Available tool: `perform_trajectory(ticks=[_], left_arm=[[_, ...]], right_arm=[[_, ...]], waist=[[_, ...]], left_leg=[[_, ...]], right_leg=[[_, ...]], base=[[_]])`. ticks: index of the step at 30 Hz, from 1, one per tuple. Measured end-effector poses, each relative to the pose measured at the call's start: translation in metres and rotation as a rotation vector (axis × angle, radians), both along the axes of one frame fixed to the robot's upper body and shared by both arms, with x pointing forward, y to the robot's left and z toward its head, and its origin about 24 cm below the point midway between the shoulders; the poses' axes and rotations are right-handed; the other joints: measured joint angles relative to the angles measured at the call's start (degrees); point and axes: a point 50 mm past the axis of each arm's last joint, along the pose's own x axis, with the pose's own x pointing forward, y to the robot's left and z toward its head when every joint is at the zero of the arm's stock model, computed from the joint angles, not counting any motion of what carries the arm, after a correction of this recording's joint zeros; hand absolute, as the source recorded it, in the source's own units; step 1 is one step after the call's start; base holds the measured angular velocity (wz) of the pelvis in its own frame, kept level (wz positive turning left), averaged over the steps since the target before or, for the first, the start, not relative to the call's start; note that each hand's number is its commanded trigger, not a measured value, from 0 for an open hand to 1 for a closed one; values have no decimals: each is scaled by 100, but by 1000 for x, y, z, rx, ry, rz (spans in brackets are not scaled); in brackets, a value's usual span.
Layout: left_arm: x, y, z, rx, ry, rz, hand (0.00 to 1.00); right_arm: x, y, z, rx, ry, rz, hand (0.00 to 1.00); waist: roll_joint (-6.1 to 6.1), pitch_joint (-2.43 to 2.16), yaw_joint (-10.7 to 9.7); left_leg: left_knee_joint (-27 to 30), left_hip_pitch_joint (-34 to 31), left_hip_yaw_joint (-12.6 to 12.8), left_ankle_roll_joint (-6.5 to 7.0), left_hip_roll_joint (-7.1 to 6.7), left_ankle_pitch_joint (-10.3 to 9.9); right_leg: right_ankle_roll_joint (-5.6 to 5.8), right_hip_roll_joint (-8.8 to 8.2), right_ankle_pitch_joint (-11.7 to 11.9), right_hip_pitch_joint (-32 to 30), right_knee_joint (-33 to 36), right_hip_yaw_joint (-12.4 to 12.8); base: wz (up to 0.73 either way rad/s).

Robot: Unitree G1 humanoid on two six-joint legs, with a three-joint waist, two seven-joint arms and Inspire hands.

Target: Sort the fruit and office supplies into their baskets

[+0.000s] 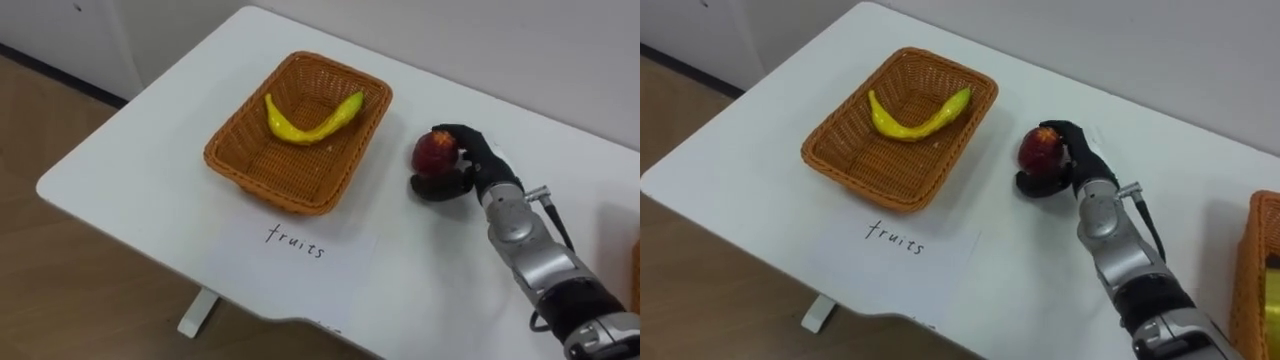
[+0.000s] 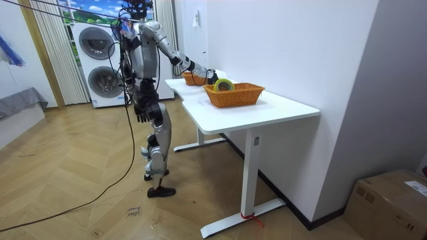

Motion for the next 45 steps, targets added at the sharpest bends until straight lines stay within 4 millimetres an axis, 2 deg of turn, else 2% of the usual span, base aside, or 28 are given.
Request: perform_trajectory(ticks=[14, 15, 22, 28, 30, 35, 40, 43, 45], left_arm=[[1, 1, 0, -6, -5, 21, 0], [1, 1, 0, -5, -5, 21, 0], [1, 2, 1, -2, -7, 23, 0], [1, 3, 1, 1, -8, 26, 0], [1, 4, 1, 4, -11, 36, 0], [3, 8, 3, 11, -31, 70, 0], [-3, 9, 3, 26, -34, 121, 0], [-11, 4, 1, 17, -17, 133, 0], [-11, 1, 0, 18, -25, 157, 0]], right_arm=[[1, -1, 1, -33, -5, -2, 100], [1, -1, 1, -33, -3, -3, 100], [1, -1, 2, -24, -7, -6, 100], [2, 8, 9, 41, -26, 37, 100], [4, 16, 17, 79, -55, 73, 100], [2, 18, 31, 112, -131, 77, 100], [-2, 5, 41, 114, -183, 23, 100], [-2, 1, 49, 148, -216, 0, 100], [0, -2, 64, 163, -275, -13, 100]], waist=[[-7, -5, 73], [-36, -25, 80], [-54, -37, 89], [-50, -41, -25], [-22, -39, -162], [106, -42, -366], [272, -120, -483], [357, -144, -569], [358, -146, -677]], left_leg=[[-26, 3, -9, 0, 0, 0], [-26, 4, -9, 0, 0, 0], [-31, 16, 21, 0, 5, 0], [-70, 68, 71, 1, 9, 1], [-23, 92, 82, 2, 6, 2], [-104, 227, 110, 16, -6, 9], [-201, 453, 179, 32, -6, 21], [-301, 604, 276, 34, 2, 23], [-323, 615, 298, 38, 3, 28]], right_leg=[[-1, 5, 0, -4, -11, 23], [-1, 5, 0, -4, -11, 29], [-1, 8, 0, -10, -16, 70], [0, 5, 1, -3, -16, 87], [1, -2, 1, 16, -16, 94], [23, -36, -8, 163, -28, 24], [33, -50, -12, 305, -24, 41], [61, -55, -30, 402, -27, 99], [62, -59, -30, 404, -15, 117]], base=[[0], [0], [-1], [-4], [2], [6], [-5], [-14], [-4]])
